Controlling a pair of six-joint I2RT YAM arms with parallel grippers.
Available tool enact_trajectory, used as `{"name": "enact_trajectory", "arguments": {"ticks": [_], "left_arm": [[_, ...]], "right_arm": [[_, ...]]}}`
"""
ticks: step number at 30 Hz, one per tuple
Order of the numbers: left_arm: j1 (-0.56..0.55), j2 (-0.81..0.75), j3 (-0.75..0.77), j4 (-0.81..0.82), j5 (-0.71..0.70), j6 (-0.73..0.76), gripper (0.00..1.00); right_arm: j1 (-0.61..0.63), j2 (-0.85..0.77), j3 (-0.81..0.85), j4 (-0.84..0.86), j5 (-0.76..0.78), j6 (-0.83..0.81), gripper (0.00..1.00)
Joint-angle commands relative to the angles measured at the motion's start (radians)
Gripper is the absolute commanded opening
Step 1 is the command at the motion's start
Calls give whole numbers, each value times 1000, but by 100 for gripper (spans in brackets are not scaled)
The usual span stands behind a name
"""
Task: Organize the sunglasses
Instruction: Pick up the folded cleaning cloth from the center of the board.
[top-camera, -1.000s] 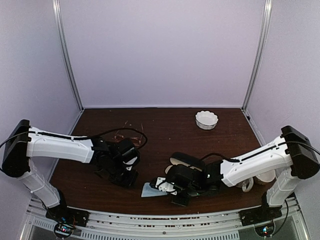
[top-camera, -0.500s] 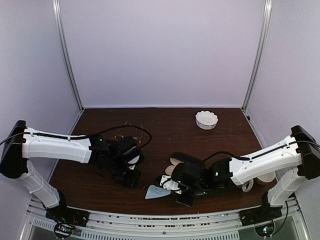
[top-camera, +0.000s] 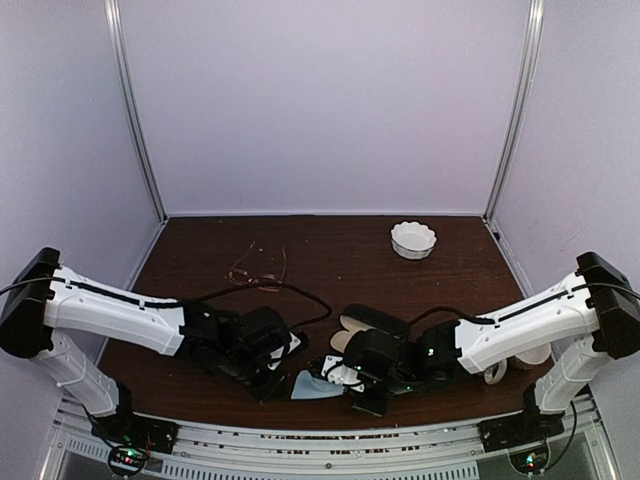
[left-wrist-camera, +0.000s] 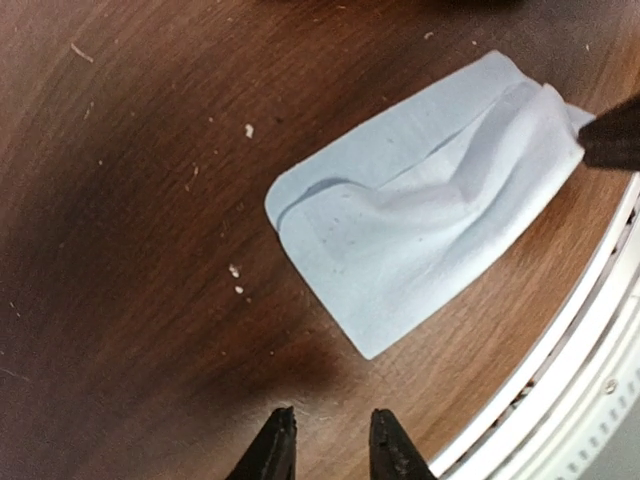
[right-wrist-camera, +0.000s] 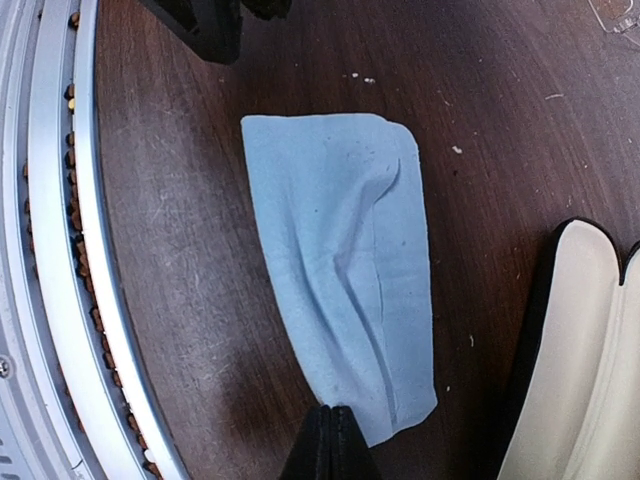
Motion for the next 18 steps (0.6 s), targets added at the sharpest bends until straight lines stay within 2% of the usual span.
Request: {"name": "enact_trajectory", "arguments": {"ticks": [1,5,9,12,13,14,18], "left_arm": [[-20,-90,-78,137,-86,113,30],[-25,-178,-162,227,-121,164,35],[-58,-271,-256,345,-190,243,47],[-62,-305,-301,393,-165,295,56],[-62,-308,-308,400,-154,312,72],[-65,-305,-308,401,-140,335,76],[-112,-284,-323,411,-118,449,76]], "right_arm": [[-1,13,-24,27,-4,11,0],[-1,20,-26,35,-8,9,0],[-1,24,-24,35,-6,2,0],[-2,26,-24,37,-4,-2,0],[-2,28,-24,38,-5,-3,0],[-2,31,-24,37,-5,-5,0],[-2,38,-19,29,-4,-13,0]]}}
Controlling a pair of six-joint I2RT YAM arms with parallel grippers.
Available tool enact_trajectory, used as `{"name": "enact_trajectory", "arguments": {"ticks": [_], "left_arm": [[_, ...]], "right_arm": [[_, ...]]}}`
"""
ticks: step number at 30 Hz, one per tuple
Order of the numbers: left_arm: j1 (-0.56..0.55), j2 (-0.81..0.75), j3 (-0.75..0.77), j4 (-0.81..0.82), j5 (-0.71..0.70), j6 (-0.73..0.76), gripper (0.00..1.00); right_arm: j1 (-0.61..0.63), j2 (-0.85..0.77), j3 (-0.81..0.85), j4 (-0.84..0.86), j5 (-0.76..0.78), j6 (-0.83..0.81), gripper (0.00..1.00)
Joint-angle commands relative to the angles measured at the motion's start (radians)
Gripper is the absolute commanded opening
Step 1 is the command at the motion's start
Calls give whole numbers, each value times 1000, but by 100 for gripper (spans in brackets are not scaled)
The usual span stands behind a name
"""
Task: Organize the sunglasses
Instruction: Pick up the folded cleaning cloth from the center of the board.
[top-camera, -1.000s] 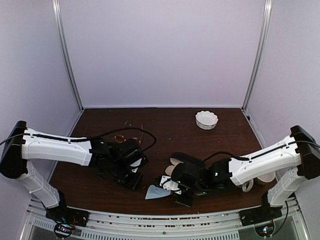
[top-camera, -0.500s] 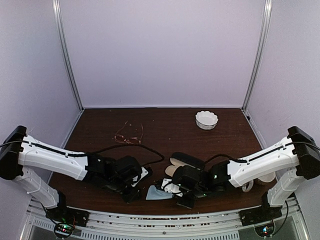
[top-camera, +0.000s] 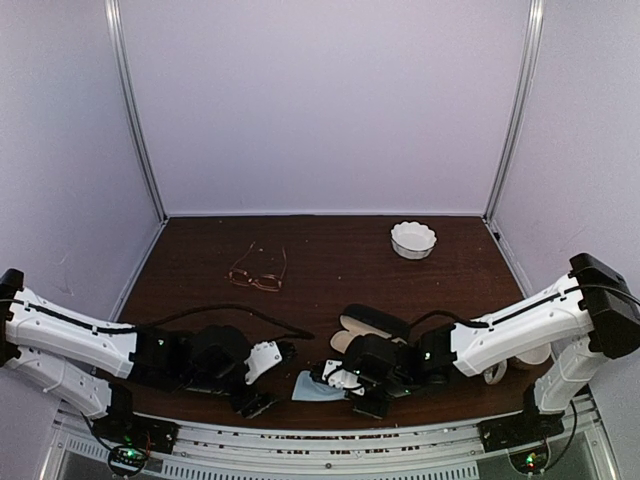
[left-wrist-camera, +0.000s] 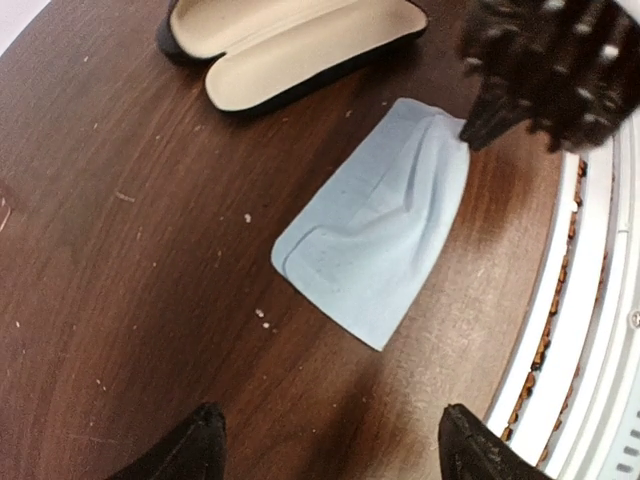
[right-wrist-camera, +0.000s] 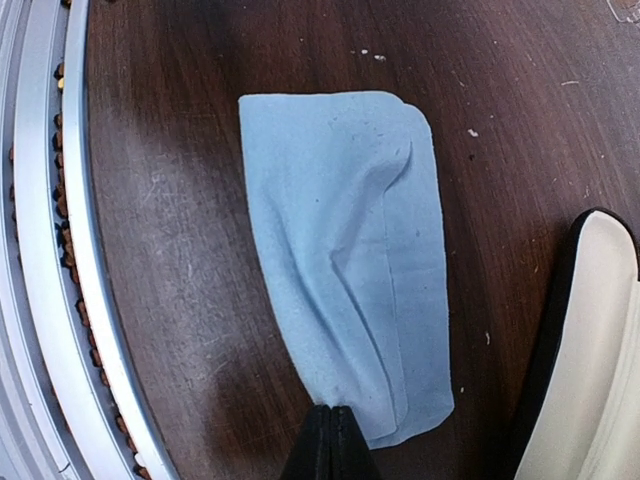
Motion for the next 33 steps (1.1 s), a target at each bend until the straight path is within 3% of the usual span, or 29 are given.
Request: {"name": "enact_trajectory", "arguments": {"ticks": [1,13,21,33], "left_arm": [[-54,14,-29,97,17,169,75],[-104,140,-52,234,-129,509,66],[-104,229,-1,224,-108,597,45],[-104,346,54,241,-124,660,30]], "right_arm": [[-2,16,2,7,-2,-12,0],[-1,22,5,10,-8,-13,0],[-2,27,-1,11,-9,-19,0],[-2,36,14,2,-10,-27,0]]}}
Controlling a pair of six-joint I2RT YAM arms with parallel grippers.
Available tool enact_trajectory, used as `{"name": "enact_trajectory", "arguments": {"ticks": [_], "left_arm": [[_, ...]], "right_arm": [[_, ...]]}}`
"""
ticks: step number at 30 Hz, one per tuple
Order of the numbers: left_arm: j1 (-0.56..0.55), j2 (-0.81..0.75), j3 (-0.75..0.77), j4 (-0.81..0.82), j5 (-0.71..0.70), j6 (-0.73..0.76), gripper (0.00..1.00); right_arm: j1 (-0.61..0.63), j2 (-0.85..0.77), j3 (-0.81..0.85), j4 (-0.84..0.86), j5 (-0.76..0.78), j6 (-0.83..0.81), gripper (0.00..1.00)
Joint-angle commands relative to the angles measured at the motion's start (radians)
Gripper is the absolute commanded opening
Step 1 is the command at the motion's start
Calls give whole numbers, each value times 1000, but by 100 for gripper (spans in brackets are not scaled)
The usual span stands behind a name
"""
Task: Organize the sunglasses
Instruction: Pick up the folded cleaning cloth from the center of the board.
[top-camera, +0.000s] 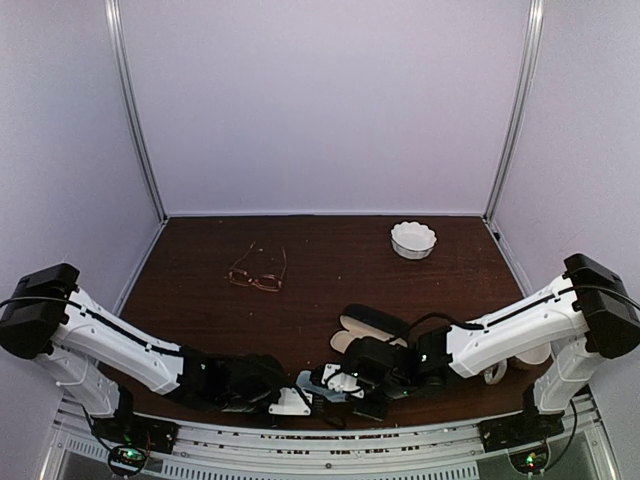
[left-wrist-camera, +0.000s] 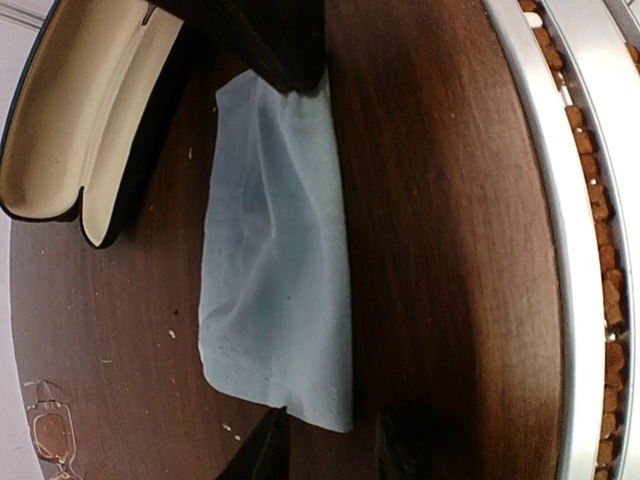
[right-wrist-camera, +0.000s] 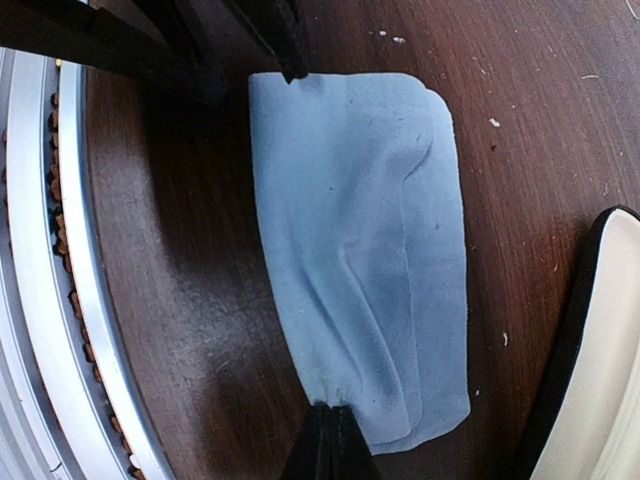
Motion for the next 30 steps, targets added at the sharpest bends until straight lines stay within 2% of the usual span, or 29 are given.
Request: {"name": "enact_trajectory", "arguments": {"ticks": [1,5,7,12,22,30], "left_arm": [[-4,57,33,31,-22,49,27],[-4,84,43,37,-41,55,5],[-4,83,42,37,-47,52,0],[-4,52,34,36,-54,47,0],[-4,-36,69,-69,13,-26,0],[-5,-49,113,-110,45,-62,0]], "right_arm": [[-1,12,15,1,3,-10,0],[-1,15,15,-1,2,-7,0],[-2,19,16,-3,1,-5,0],[-2,21,22,-8,0,-7,0],[-2,-6,26,-45,0,0,0],[-2,-43,18,-61,-2,15,0]]}}
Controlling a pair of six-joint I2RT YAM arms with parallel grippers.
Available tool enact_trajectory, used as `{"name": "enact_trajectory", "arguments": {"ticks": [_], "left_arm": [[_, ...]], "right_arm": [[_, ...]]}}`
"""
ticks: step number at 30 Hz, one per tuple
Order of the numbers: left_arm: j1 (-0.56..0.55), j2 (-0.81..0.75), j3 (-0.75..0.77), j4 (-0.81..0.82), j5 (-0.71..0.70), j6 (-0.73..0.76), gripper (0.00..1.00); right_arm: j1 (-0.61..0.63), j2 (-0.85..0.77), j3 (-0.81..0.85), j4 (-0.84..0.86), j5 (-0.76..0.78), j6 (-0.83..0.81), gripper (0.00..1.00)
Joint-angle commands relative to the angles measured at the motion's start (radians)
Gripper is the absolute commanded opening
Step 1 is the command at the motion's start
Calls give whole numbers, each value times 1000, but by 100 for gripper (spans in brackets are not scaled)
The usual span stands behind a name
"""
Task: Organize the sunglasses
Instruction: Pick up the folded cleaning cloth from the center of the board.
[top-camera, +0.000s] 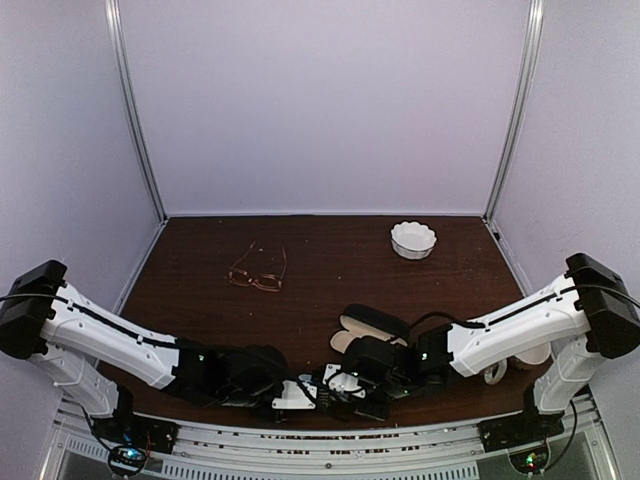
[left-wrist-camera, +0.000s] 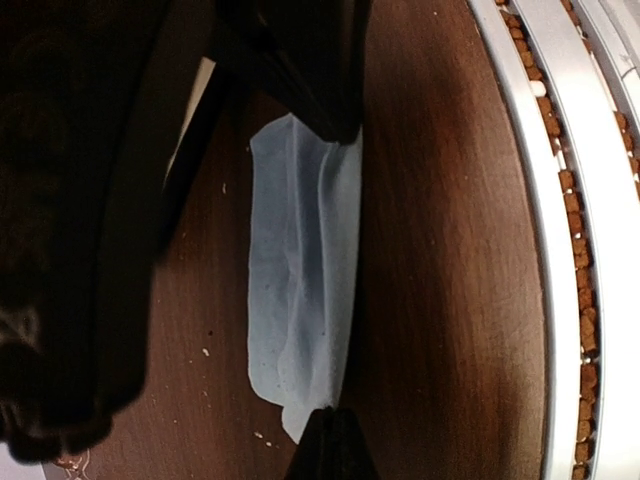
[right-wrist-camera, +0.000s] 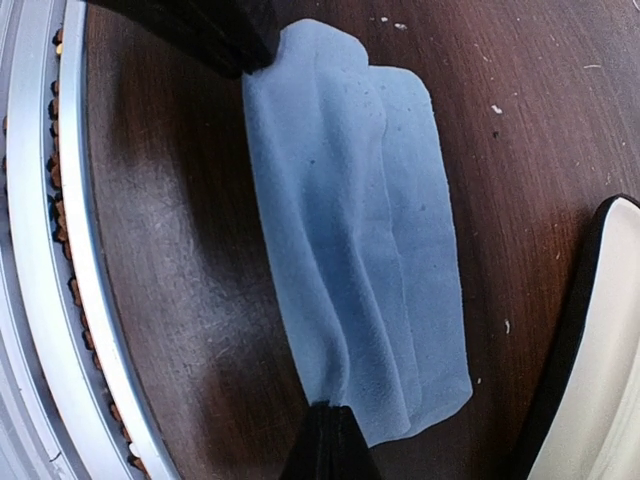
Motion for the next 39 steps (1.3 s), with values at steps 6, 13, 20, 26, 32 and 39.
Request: {"name": "enact_trajectory", "arguments": {"ticks": [6,13,20,26,32,39], "left_arm": [[-4,-26,81,-52,53,-54,0],[-4,-43,99,-72,56,-76,0],[-4,-50,119,-81,75,-95,0],[-4,-49,129,-75,79,-96,0],[-3,-49,145,-78,76,-96,0],[28,-24,168,-66,101,-101,0]], "right_arm": [[-2,-76,-9,-37,2,17,0],[-4,-116,-28,-55,3,23,0],[-5,-145,-40,-66,-2,31,0],[-8,-169,-46,-77,3,36,0],[-13,-193,-53,-92,18,48,0],[-27,-232,-68,-107,45,64,0]]}}
